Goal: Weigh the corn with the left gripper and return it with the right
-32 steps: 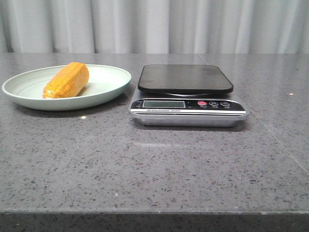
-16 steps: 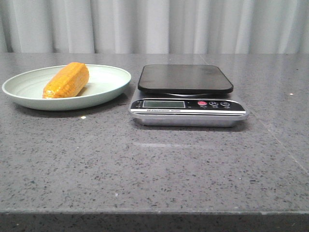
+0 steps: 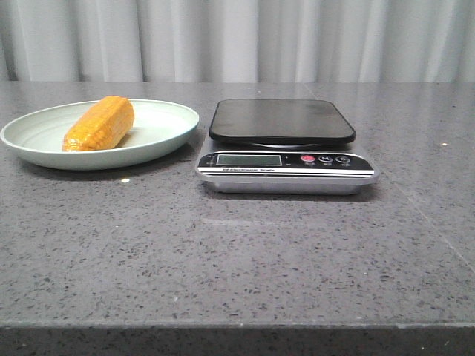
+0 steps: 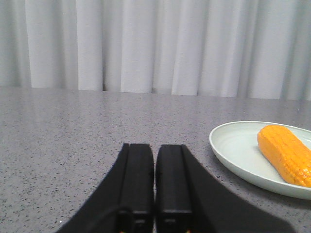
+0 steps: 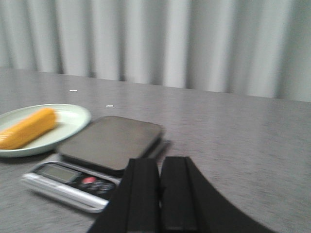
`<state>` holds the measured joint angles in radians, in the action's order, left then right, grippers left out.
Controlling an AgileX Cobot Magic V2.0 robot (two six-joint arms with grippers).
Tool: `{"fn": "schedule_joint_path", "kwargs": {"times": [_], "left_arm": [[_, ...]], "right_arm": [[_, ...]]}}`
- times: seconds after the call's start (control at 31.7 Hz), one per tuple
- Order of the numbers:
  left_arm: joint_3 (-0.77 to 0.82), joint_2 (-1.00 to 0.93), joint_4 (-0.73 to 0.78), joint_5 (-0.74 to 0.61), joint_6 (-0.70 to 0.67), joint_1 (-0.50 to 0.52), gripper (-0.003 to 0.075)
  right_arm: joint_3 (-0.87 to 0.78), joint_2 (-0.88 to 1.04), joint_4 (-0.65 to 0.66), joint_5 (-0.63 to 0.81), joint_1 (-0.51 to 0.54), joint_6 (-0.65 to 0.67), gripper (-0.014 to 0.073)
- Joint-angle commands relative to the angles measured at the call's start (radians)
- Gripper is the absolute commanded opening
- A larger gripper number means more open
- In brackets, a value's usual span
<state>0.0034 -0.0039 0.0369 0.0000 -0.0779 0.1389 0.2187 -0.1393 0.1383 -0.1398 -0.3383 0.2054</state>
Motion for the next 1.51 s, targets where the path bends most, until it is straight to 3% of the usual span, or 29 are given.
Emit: {"fn": "schedule_joint_path", "kwargs": {"times": [0.0, 0.16, 0.32, 0.47, 1.48], "left_arm": [[0.007, -0.022, -0.009, -0.077, 0.000, -0.001, 0.0134], [0.007, -0.022, -0.009, -0.077, 0.000, -0.001, 0.0134], [0.007, -0.022, -0.009, -0.077, 0.000, -0.001, 0.0134], [0.007, -0.022, -0.009, -0.077, 0.000, -0.001, 0.0134], [0.007, -0.020, -0.009, -0.077, 0.000, -0.001, 0.0134]], "right_arm": [[-0.007, -0.009, 0.019, 0.130, 0.134, -0.005, 0.0142], [-0.063, -0.006, -0.035, 0.156, 0.300, -0.005, 0.0142], [-0.164, 0.038, -0.035, 0.257, 0.348, -0.005, 0.0142], [-0.240, 0.146, -0.053, 0.270, 0.389, -0.005, 0.0142], [-0.239, 0.167, -0.053, 0.251, 0.392, -0.005, 0.0142]]}}
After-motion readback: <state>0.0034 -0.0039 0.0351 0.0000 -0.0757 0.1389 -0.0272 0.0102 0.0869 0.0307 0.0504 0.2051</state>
